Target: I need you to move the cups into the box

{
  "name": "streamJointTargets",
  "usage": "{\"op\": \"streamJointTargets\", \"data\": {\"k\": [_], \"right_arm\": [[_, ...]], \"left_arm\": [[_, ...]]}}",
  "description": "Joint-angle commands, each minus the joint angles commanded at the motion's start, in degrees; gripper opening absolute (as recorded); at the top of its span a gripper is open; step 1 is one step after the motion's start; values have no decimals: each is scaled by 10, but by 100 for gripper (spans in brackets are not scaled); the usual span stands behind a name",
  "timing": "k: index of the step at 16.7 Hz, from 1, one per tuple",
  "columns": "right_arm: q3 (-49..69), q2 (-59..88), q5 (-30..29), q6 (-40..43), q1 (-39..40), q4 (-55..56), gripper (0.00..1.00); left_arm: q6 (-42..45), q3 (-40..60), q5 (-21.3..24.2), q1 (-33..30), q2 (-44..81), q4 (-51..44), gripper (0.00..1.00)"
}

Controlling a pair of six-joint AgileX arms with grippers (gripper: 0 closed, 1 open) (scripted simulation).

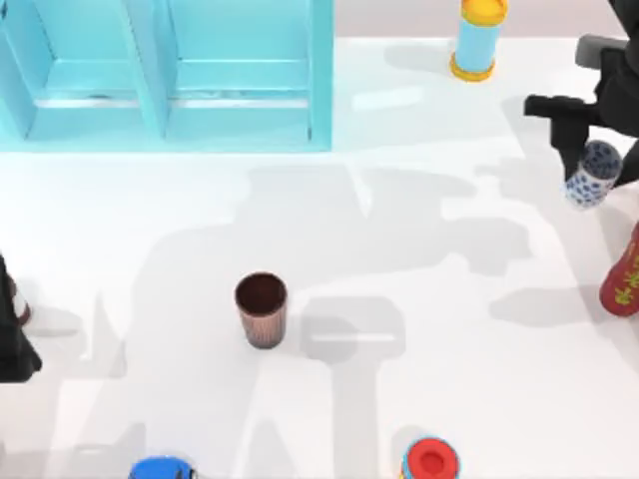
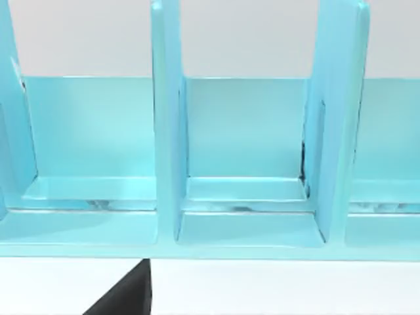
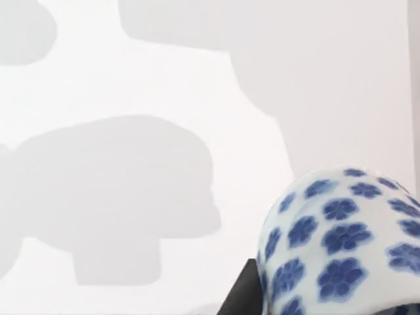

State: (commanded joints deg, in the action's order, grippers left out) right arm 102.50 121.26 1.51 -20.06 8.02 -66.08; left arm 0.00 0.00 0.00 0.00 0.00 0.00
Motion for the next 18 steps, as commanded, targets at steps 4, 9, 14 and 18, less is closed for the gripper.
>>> {"op": "streamJointTargets", "data": {"k": [4,9,14,18], "right_arm": [[-5,-46,-12,83,-15,-73,0],[-15,-64,-16,115,-6,-99,0],[2,-73,-5,128,5,-98,0],[42,-149,2,210,-6,-109,0]], "left_arm": [[0,0,0,0,0,0,100],[0,0,0,0,0,0,100],[0,0,0,0,0,0,100],[0,0,0,0,0,0,100]]}}
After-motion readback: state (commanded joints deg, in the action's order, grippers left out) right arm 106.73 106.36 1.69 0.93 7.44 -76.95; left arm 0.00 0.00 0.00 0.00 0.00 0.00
